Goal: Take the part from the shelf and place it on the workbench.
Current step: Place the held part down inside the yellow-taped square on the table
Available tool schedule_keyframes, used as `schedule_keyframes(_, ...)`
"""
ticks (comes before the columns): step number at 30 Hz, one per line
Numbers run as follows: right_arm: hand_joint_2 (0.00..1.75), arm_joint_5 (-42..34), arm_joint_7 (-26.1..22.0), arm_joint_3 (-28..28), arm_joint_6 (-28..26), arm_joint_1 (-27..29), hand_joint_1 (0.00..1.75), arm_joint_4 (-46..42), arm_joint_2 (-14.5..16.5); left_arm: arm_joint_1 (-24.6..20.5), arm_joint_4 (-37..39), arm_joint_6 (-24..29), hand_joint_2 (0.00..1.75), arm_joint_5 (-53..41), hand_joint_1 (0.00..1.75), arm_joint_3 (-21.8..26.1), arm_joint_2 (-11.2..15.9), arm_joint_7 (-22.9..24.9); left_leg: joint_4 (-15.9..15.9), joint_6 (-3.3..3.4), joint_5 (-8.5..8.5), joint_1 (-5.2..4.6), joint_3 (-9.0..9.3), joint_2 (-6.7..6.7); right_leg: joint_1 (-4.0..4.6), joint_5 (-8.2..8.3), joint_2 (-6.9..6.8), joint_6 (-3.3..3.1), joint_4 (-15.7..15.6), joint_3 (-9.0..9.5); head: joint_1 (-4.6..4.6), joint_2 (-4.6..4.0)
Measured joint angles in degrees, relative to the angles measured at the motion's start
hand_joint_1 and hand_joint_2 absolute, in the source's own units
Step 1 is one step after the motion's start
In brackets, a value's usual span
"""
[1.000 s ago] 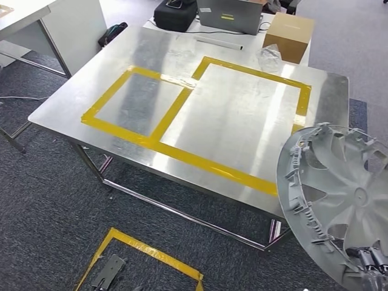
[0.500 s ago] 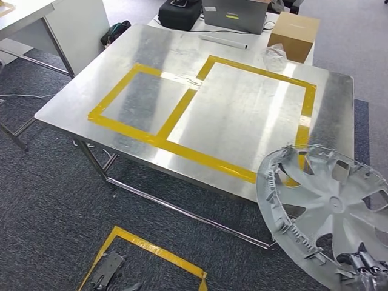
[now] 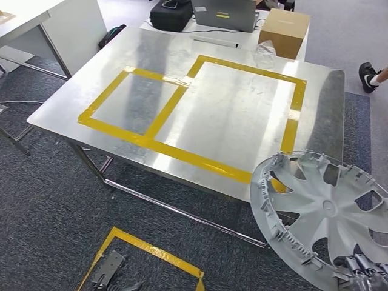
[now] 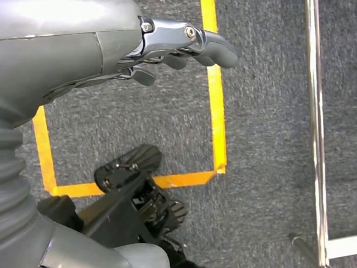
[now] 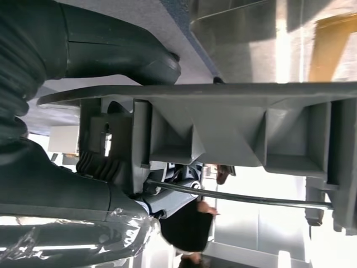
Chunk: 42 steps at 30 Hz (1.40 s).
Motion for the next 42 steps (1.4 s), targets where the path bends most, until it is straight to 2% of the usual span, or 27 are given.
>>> schedule_keyframes(2, 1.75, 0.0, 0.1, 0.1, 0.0, 0.0, 1.75, 0.1, -0.1, -0.1, 0.0, 0.1, 1.75, 0.0, 0.0, -0.1, 0.0, 0.0, 2.7, -0.31, -1.53, 0.16, -1.28, -0.04, 0.07, 0.39, 0.0, -0.82, -0.4, 0.86, -0.11, 0.0)
schedule_keyframes(5, 1.75, 0.0, 0.1, 0.3, 0.0, -0.2, 1.75, 0.1, -0.1, 0.0, 0.0, 0.1, 1.75, 0.0, 0.0, -0.2, -0.1, 0.0, 13.5, -0.63, -6.2, 0.15, -7.35, -0.09, 0.06, 0.39, 0.03, -1.31, -0.7, 1.31, -0.16, 0.0)
schedule_keyframes(6, 1.75, 0.0, 0.1, 0.3, 0.0, -0.3, 1.75, 0.1, -0.1, 0.1, 0.0, 0.1, 1.75, 0.0, 0.0, -0.2, -0.1, 0.0, 15.9, -0.71, -6.68, 0.18, -8.96, -0.09, 0.02, 0.21, 0.09, -1.34, -0.7, 1.43, -0.16, 0.0)
schedule_keyframes(7, 1.75, 0.0, 0.1, 0.4, 0.0, -0.3, 1.75, 0.1, -0.1, 0.1, 0.0, 0.1, 1.75, 0.0, 0.0, -0.2, -0.1, 0.0, 16.3, -0.79, -6.09, 0.25, -9.64, -0.09, -0.07, -0.01, 0.19, -1.26, -0.7, 1.64, -0.17, 0.0)
schedule_keyframes(8, 1.75, 0.0, 0.1, 0.5, 0.0, -0.3, 1.75, 0.2, -0.1, 0.2, 0.0, 0.1, 1.75, 0.0, 0.0, -0.2, 0.0, 0.0, 14.5, -0.88, -4.39, 0.36, -9.2, -0.09, -0.22, -0.27, 0.31, -1.08, -0.7, 1.96, -0.17, 0.0)
schedule_keyframes(10, 1.75, 0.0, 0.0, 0.7, 0.0, -0.3, 1.75, 0.2, -0.1, 0.2, 0.1, 0.1, 1.75, 0.0, 0.0, -0.2, 0.0, 0.0, 7.1, -1.21, 0.0, 0.68, -6.25, -0.12, -0.48, -1.02, 0.51, -0.24, -0.6, 2.6, -0.25, 0.0)
schedule_keyframes(11, 1.75, 0.0, 0.0, 0.7, 0.0, -0.3, 1.75, 0.2, -0.1, 0.1, 0.1, 0.1, 1.75, 0.0, 0.0, -0.2, 0.0, 0.0, 3.9, -1.16, 0.78, 0.8, -4.92, -0.1, -0.5, -1.48, 0.62, 0.25, -0.4, 2.76, -0.41, 0.0)
schedule_keyframes(12, 1.75, 0.0, 0.0, 0.8, 0.0, -0.4, 1.75, 0.2, -0.1, 0.1, 0.1, 0.1, 1.75, 0.0, 0.0, -0.3, 0.0, 0.0, 2.0, -1.0, 1.07, 0.85, -4.11, -0.11, -0.45, -1.96, 0.7, 0.74, -0.4, 2.69, -0.56, 0.0)
schedule_keyframes(13, 1.75, 0.0, 0.0, 0.8, 0.0, -0.4, 1.75, 0.3, -0.2, 0.1, 0.2, 0.1, 1.75, 0.0, 0.0, -0.3, 0.0, 0.0, 1.2, -0.65, 0.65, 0.89, -3.87, -0.11, -0.37, -2.24, 0.76, 1.17, -0.2, 2.82, -0.71, 0.0)
schedule_keyframes(16, 1.75, -0.1, 0.0, 0.8, 0.0, -0.4, 1.75, 0.3, -0.4, 0.2, 0.2, 0.1, 1.75, 0.1, 0.0, -0.3, 0.0, 0.1, 1.3, 0.8, 0.53, 0.86, -3.33, -0.13, -0.49, -2.86, 0.52, 1.96, 0.1, 3.47, -0.65, 0.0)
schedule_keyframes(17, 1.75, -0.1, 0.0, 0.9, 0.0, -0.5, 1.75, 0.3, -0.4, 0.1, 0.2, 0.1, 1.75, 0.2, 0.0, -0.3, 0.0, 0.1, 1.3, 1.19, 0.43, 0.77, -3.01, -0.13, -0.47, -3.63, 0.27, 2.11, 1.6, 2.64, -0.54, 0.0)
schedule_keyframes(18, 1.75, -0.1, 0.0, 0.9, 0.0, -0.7, 1.75, 0.4, -0.5, 0.0, 0.2, 0.1, 1.75, 0.3, 0.0, -0.3, 0.0, 0.1, 1.3, 1.52, 0.25, 0.63, -2.74, -0.12, -0.4, -4.84, 0.01, 2.19, 4.6, 1.0, -0.45, 0.0)
schedule_keyframes(20, 1.75, 0.0, 0.0, 1.1, 0.1, -0.9, 1.75, 0.5, -0.7, 0.0, 0.2, 0.2, 1.75, 0.4, 0.0, -0.3, 0.0, 0.1, 1.3, 2.12, -0.24, 0.16, -2.4, -0.1, -0.06, -7.91, -0.22, 2.02, 12.4, -3.82, -0.29, 0.0)
schedule_keyframes(21, 1.75, 0.0, 0.0, 1.3, 0.1, -1.1, 1.75, 0.6, -0.7, 0.0, 0.3, 0.3, 1.75, 0.5, 0.0, -0.3, 0.0, 0.1, 1.3, 2.37, -0.52, -0.14, -2.16, -0.12, 0.15, -8.71, -0.22, 1.76, 15.1, -5.85, -0.27, 0.0)
schedule_keyframes(22, 1.75, 0.0, 0.0, 1.6, 0.0, -1.3, 1.75, 0.7, -0.8, 0.0, 0.3, 0.4, 1.75, 0.6, 0.0, -0.3, 0.0, 0.1, 1.3, 2.57, -0.82, -0.46, -1.81, -0.21, 0.4, -8.43, -0.21, 1.37, 16.0, -7.01, -0.26, 0.0)
schedule_keyframes(23, 1.75, 0.0, 0.0, 1.9, 0.0, -1.6, 1.75, 0.9, -0.9, 0.0, 0.3, 0.5, 1.75, 0.6, 0.0, -0.4, 0.0, 0.1, 1.3, 2.7, -1.15, -0.76, -1.33, -0.42, 0.72, -6.9, -0.17, 0.86, 14.6, -7.05, -0.28, 0.0)
schedule_keyframes(25, 1.75, -0.1, 0.0, 2.5, 0.0, -2.2, 1.75, 1.2, -1.3, 0.0, 0.4, 0.6, 1.75, 0.8, 0.0, -0.5, 0.0, 0.1, 1.3, 2.82, -1.75, -1.16, -0.35, -1.02, 1.46, -1.99, 0.63, -0.4, 7.8, -4.79, -0.32, 0.0)
schedule_keyframes(26, 1.75, -0.1, 0.0, 2.8, 0.0, -2.5, 1.75, 1.3, -1.5, -0.1, 0.4, 0.7, 1.75, 0.9, 0.0, -0.6, 0.0, 0.1, 1.2, 2.78, -1.94, -1.28, -0.04, -1.35, 1.79, -0.61, 1.16, -0.97, 4.6, -3.75, -0.35, 0.0)
schedule_keyframes(28, 1.75, -0.1, 0.0, 3.3, 0.1, -3.0, 1.75, 1.4, -1.8, -0.3, 0.5, 0.9, 1.75, 1.1, 0.0, -0.9, 0.0, 0.2, 1.3, 2.45, -1.99, -1.27, 0.02, -1.85, 2.34, 0.22, 1.93, -1.82, 1.7, -2.81, -0.41, 0.0)
schedule_keyframes(30, 1.75, 0.0, 0.0, 3.9, 0.3, -3.2, 1.75, 1.6, -2.0, -0.3, 0.6, 1.2, 1.75, 1.3, 0.0, -1.1, 0.0, 0.3, 1.5, 1.91, -1.79, -1.22, 0.05, -2.16, 2.49, 0.71, 1.32, -2.34, 1.0, -2.11, -0.41, 0.01)
schedule_keyframes(32, 1.75, 0.0, 0.0, 4.3, 0.6, -3.5, 1.75, 1.7, -2.2, -0.2, 0.6, 1.5, 1.75, 1.5, 0.0, -1.2, 0.2, 0.4, 3.0, 1.39, -2.67, -1.27, -0.39, -1.8, 2.25, 1.24, 0.41, -2.67, 0.2, -0.86, -0.66, 0.01)
schedule_keyframes(34, 1.75, 0.1, 0.0, 4.7, 0.8, -3.8, 1.75, 1.7, -2.3, -0.3, 0.7, 1.7, 1.75, 1.6, 0.0, -1.3, 0.3, 0.4, 8.1, 0.84, -5.49, -1.19, -3.17, -1.21, 2.08, 1.18, -0.51, -2.91, -0.1, -0.13, -0.93, 0.0)
schedule_keyframes(36, 1.75, 0.1, 0.0, 5.0, 1.0, -4.1, 1.75, 1.9, -2.3, -0.3, 0.8, 1.9, 1.75, 1.7, 0.0, -1.3, 0.3, 0.6, 14.4, 0.4, -7.89, -1.0, -7.23, -0.94, 2.04, 0.87, -1.4, -3.05, -0.1, 0.03, -0.98, 0.0)
schedule_keyframes(37, 1.75, 0.1, 0.0, 5.2, 1.1, -4.2, 1.75, 2.0, -2.3, -0.2, 0.9, 2.0, 1.75, 1.7, 0.0, -1.3, 0.4, 0.7, 15.7, 0.29, -7.8, -0.93, -8.45, -0.87, 2.02, 0.66, -1.82, -3.05, -0.1, 0.18, -1.0, 0.0)
schedule_keyframes(38, 1.75, 0.1, 0.0, 5.4, 1.1, -4.3, 1.75, 2.1, -2.3, -0.1, 0.9, 2.0, 1.75, 1.7, 0.0, -1.3, 0.4, 0.8, 15.1, 0.19, -6.62, -0.88, -8.68, -0.76, 1.98, 0.42, -2.27, -2.99, -0.1, 0.42, -1.0, 0.0)
schedule_keyframes(40, 1.75, 0.1, 0.0, 5.7, 1.2, -4.5, 1.75, 2.3, -2.3, -0.1, 1.0, 2.2, 1.75, 1.7, 0.0, -1.3, 0.6, 0.9, 8.9, 0.16, -2.02, -0.83, -6.39, 0.24, 1.89, -0.22, -3.23, -2.67, -0.1, 1.19, -1.01, 0.0)
schedule_keyframes(42, 1.75, 0.1, 0.0, 5.9, 1.2, -4.7, 1.75, 2.3, -2.3, -0.3, 1.0, 2.3, 1.75, 1.8, 0.0, -1.4, 0.6, 0.9, 2.8, 0.46, 0.28, -1.08, -3.91, 2.46, 2.07, -1.0, -4.13, -2.11, 0.1, 1.84, -1.09, 0.01)
